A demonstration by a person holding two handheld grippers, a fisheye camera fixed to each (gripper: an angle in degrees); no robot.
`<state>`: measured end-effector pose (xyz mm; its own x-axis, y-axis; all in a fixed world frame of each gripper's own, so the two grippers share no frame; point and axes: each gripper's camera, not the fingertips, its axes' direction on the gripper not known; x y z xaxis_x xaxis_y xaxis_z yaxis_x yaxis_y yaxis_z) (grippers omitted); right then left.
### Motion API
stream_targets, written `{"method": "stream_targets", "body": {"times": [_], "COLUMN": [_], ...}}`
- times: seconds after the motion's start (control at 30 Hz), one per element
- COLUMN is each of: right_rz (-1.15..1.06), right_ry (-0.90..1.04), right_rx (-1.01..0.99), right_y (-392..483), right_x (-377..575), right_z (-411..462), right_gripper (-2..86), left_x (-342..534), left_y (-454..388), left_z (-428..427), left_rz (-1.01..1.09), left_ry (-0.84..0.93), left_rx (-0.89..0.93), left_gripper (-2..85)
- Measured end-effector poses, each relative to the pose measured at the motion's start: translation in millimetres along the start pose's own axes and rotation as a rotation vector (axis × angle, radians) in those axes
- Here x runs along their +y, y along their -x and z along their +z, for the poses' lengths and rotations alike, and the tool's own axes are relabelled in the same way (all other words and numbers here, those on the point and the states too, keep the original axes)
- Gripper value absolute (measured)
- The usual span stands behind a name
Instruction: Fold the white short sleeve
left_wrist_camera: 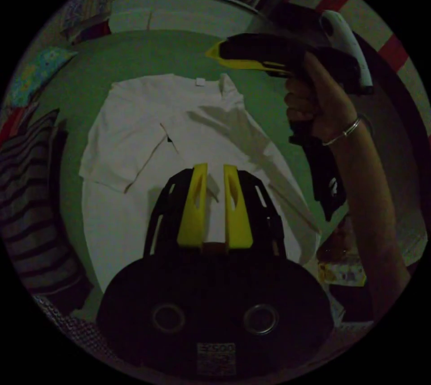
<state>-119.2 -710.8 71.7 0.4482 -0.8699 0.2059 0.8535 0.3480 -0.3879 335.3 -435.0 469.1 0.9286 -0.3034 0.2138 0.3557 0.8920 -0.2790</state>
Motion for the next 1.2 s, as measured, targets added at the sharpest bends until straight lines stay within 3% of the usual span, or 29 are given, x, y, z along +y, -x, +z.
{"method": "stream_targets", "body": {"times": [0.27, 0.43, 0.63, 0.8, 1.03, 1.2], "right_rz": [0.089, 0.169, 0.085, 0.16, 0.402, 0.228], "right_ry": [0.209, 0.269, 0.236, 0.181, 0.133, 0.12], "right_rx": [0.311, 0.407, 0.416, 0.577, 0.484, 0.377], "right_y": [-5, 2, 15, -16, -55, -5], "right_x": [19, 27, 44, 57, 111, 177], "right_z": [53, 82, 46, -13, -45, -69], "right_gripper": [7.9, 5.3, -1.3, -1.5, -0.4, 2.8], "left_x": [10, 28, 50, 71, 108, 138], "left_y": [3, 21, 27, 33, 41, 47], "left_z": [-6, -20, -35, -49, -75, -97], "left_rz": [0.038, 0.0, 0.016, 0.019, 0.019, 0.022], "left_ry": [0.021, 0.016, 0.031, 0.037, 0.045, 0.045], "left_rx": [0.006, 0.02, -0.003, 0.007, 0.013, -0.002], "left_gripper": [8.2, 8.0, 7.9, 7.9, 7.9, 7.9]}}
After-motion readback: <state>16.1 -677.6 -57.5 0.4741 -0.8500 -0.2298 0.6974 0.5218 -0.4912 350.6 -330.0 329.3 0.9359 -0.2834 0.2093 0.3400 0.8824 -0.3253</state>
